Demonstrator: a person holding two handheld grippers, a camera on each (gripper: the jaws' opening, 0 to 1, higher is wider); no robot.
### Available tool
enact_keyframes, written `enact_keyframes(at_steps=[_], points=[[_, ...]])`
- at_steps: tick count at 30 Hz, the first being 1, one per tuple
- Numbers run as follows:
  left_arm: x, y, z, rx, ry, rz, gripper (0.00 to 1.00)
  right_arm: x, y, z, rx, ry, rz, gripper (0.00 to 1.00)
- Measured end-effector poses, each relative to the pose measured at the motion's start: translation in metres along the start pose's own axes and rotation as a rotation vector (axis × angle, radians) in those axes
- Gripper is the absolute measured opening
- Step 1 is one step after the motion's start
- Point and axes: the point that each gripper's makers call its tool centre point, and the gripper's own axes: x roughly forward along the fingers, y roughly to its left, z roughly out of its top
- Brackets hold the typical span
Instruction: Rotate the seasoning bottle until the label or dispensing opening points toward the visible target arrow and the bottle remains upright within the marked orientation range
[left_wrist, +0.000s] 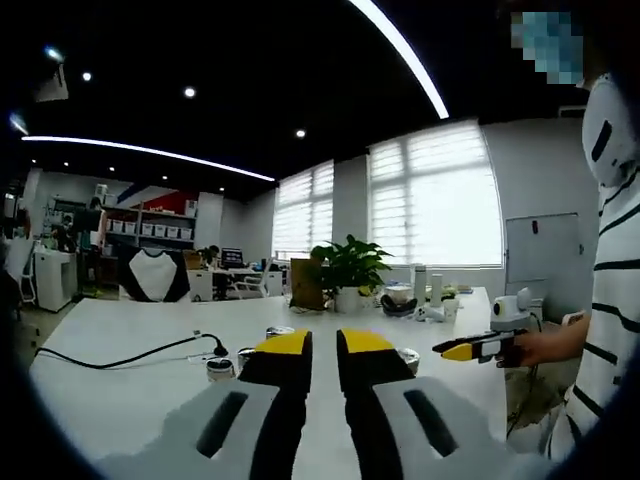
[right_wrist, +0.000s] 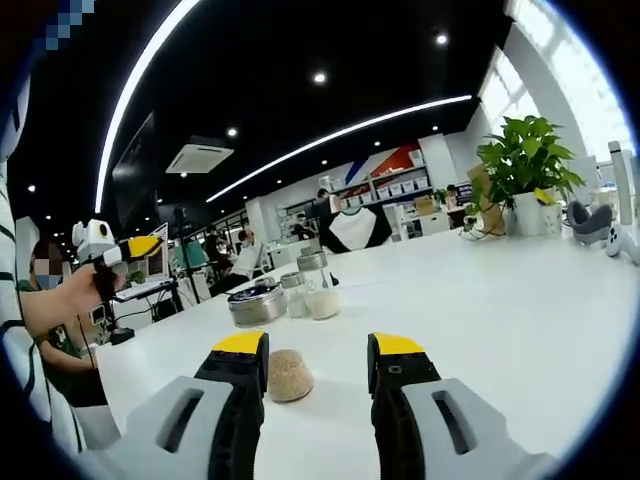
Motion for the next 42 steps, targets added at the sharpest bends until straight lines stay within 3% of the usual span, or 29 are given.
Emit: enact_keyframes(at_steps=[4,7,8,11,14,15,19,22,26,33,37,40,42], points=[[0.024,0.005,-0.010,-0.032,0.016,0.033,0.52,0.002,-0.005,-0.003,-0.011,0.012,0.004,0.38],[0.045,0.007,-0.023,0.017,0.062,0.045,0.61,0.004,0.001,-0.001,-0.006,0.018,0.026,0.37],[0.054,0.004,-0.022,0.066,0.041,0.018,0.65,0.005,0.002,0.000,-0.008,0.017,0.030,0.36],[0.073,-0.007,-0.013,0.064,-0.034,-0.032,0.80,0.005,0.000,0.001,-0.025,0.022,0.023,0.34],[0.098,-0.007,-0.018,0.061,-0.010,-0.029,0.99,0.003,-0.004,0.005,-0.006,0.006,0.020,0.31],[0.107,-0.004,-0.023,0.073,0.016,-0.018,0.99,0.002,-0.004,0.006,0.021,0.004,0.027,0.31],[0.131,-0.002,-0.028,0.065,0.008,-0.044,1.00,-0.001,-0.007,0.003,0.031,0.017,0.027,0.25],[0.146,0.005,-0.041,0.107,0.061,-0.024,1.00,-0.004,-0.012,0.009,0.055,0.010,0.027,0.23],[0.162,0.022,-0.047,0.032,0.083,0.016,1.00,-0.008,-0.017,0.014,0.070,0.001,0.015,0.20],[0.190,0.041,-0.053,0.022,0.101,0.050,1.00,-0.019,-0.023,0.013,0.103,-0.012,-0.021,0.08],[0.205,0.049,-0.064,0.020,0.126,0.055,0.99,-0.024,-0.028,0.010,0.123,-0.010,-0.039,0.08],[0.213,0.054,-0.074,0.035,0.168,0.060,0.89,-0.026,-0.030,0.010,0.125,-0.010,-0.047,0.07],[0.220,0.059,-0.079,0.037,0.174,0.066,0.88,-0.027,-0.032,0.012,0.128,-0.015,-0.053,0.07]])
